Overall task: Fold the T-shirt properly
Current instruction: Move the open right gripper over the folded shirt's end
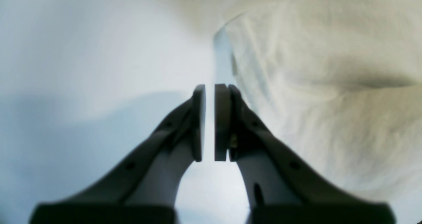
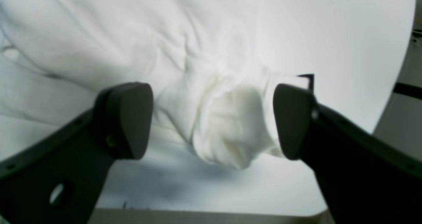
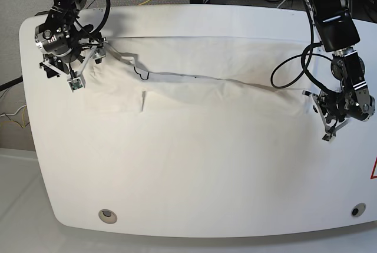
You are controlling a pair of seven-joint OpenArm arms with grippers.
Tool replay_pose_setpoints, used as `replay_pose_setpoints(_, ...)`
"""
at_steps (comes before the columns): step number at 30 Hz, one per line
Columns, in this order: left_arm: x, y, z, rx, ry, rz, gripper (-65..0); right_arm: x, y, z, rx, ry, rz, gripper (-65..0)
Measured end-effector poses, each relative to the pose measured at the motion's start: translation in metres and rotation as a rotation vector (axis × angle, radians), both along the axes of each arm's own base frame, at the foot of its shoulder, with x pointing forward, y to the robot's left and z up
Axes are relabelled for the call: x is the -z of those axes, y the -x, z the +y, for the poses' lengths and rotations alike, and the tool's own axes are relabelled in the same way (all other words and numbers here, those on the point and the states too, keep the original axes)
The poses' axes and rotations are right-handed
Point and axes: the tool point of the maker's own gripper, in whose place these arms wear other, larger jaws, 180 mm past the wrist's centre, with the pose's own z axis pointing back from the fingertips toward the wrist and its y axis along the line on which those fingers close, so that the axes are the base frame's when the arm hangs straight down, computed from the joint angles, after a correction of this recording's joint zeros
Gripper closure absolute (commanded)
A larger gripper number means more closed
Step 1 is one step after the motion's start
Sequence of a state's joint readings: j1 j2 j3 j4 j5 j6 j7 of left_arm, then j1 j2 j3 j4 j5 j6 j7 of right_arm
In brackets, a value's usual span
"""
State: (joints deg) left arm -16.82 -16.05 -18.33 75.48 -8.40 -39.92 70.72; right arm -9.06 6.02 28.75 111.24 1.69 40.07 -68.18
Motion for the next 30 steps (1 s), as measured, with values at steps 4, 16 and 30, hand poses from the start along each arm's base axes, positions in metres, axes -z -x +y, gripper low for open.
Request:
replay_pose_setpoints(4, -0.002, -0.002, 0.0, 0.0, -0.001, -0.005, -3.1, -0.011, -0.013, -0.002, 0.002, 0.01, -0.033, -53.7)
replay_pose_setpoints(16, -0.006, -0.007, -0.001, 0.0, 0.001, -0.016, -3.1, -0.035, -0.043, -0.006, 0.018, 0.024, -0.086, -53.8)
replay_pose_setpoints(30, -0.006, -0.007, -0.001, 0.001, 0.001, -0.017, -3.1, -0.007, -0.089, 0.006, 0.026, -0.131, -0.096, -53.7)
